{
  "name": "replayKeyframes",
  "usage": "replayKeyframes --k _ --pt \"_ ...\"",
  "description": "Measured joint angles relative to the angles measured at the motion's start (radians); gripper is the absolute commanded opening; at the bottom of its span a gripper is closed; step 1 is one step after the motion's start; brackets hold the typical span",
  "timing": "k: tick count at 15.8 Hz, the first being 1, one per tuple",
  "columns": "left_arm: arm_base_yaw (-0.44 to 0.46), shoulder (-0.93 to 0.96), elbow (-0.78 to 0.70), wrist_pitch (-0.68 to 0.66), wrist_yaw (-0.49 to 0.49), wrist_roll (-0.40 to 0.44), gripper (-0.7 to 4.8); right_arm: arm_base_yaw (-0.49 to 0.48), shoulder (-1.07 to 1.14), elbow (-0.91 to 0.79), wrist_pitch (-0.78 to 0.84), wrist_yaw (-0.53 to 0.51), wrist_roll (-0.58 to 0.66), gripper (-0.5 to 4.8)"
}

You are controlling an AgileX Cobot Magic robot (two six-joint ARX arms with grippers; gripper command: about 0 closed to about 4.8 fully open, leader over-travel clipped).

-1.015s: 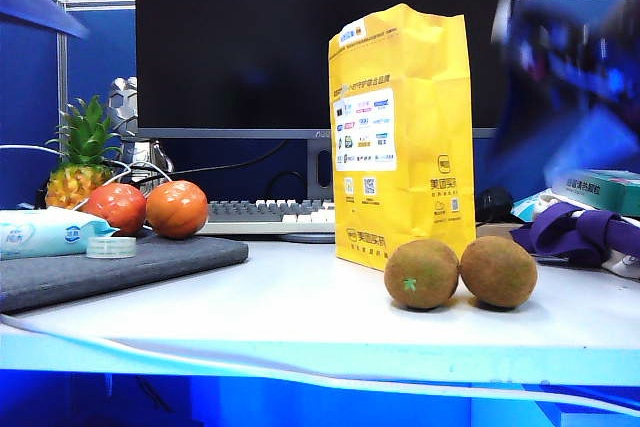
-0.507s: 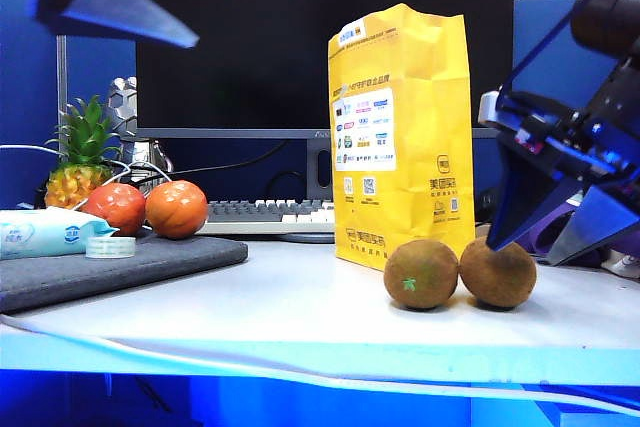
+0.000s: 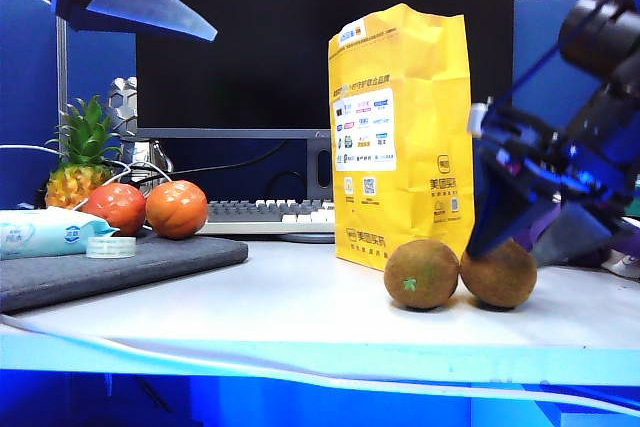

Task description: Pick up the kiwifruit and throw it into the yellow paper bag.

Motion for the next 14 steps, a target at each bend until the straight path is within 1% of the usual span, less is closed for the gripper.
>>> replayKeyframes --k 1,3,4,5,6,9,10,11,14 --pt "0.000 0.000 0.000 0.000 0.000 0.000 4.79 0.000 0.015 0.000 0.006 0.000 0.003 4.79" --pt "0.000 0.000 0.000 0.005 0.000 -0.001 4.79 0.000 0.045 0.000 0.012 0.000 0.005 1.33" --pt "0.000 0.000 0.000 0.006 0.000 -0.001 4.79 0.000 0.052 0.000 0.015 0.002 0.006 1.19" --pt "0.000 0.000 0.000 0.006 0.000 -0.002 4.79 0.000 0.051 0.000 0.028 0.021 0.006 0.51" --pt "0.000 0.000 0.000 0.006 0.000 -0.002 4.79 0.000 0.051 0.000 0.034 0.035 0.006 0.31" --pt "0.000 0.000 0.000 0.014 -0.034 0.006 4.79 0.000 0.044 0.014 0.011 0.048 0.006 0.30" --pt "0.000 0.000 0.000 0.026 -0.059 0.017 4.79 0.000 0.031 0.020 -0.008 0.045 0.007 0.19" --pt "0.000 0.000 0.000 0.047 -0.093 0.033 4.79 0.000 -0.008 0.026 -0.038 0.033 0.007 0.09" --pt "0.000 0.000 0.000 0.108 -0.160 0.061 4.79 0.000 -0.153 0.026 -0.085 0.026 0.006 0.06"
